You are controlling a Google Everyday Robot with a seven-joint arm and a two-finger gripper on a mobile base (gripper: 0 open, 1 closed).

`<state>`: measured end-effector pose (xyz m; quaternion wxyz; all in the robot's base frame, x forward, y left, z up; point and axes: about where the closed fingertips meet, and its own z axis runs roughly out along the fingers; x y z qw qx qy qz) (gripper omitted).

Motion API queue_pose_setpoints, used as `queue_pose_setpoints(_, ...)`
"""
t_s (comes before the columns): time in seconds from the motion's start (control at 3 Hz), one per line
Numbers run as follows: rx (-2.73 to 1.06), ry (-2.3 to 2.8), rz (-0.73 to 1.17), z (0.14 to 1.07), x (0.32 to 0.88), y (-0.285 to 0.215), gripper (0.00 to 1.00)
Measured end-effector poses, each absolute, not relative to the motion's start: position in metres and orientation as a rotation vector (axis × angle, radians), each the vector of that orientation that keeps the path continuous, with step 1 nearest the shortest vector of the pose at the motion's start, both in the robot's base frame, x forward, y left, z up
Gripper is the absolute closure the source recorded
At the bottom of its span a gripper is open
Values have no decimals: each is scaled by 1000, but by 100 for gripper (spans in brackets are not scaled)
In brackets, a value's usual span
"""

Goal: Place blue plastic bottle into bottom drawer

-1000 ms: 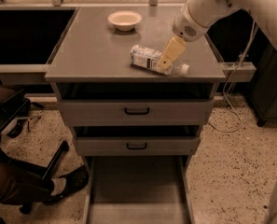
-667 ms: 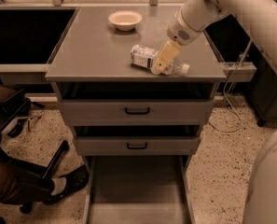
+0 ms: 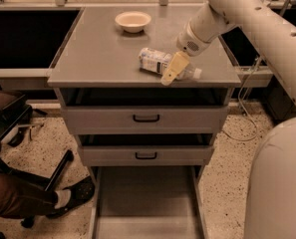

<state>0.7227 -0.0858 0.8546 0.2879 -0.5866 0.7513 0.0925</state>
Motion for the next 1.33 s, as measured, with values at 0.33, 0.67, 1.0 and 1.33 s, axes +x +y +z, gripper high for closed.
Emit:
queue_pose_setpoints(0.33,-1567,2007,247,854,723,-86,19)
queue_pose_setpoints(0.67,-1567,2006,248,854,723,-86,42)
queue_pose_setpoints(1.0,-1583,1983,261,854,716,-85,65)
queue_pose_setpoints(1.33,-1689,1902,253,854,690,-75,88)
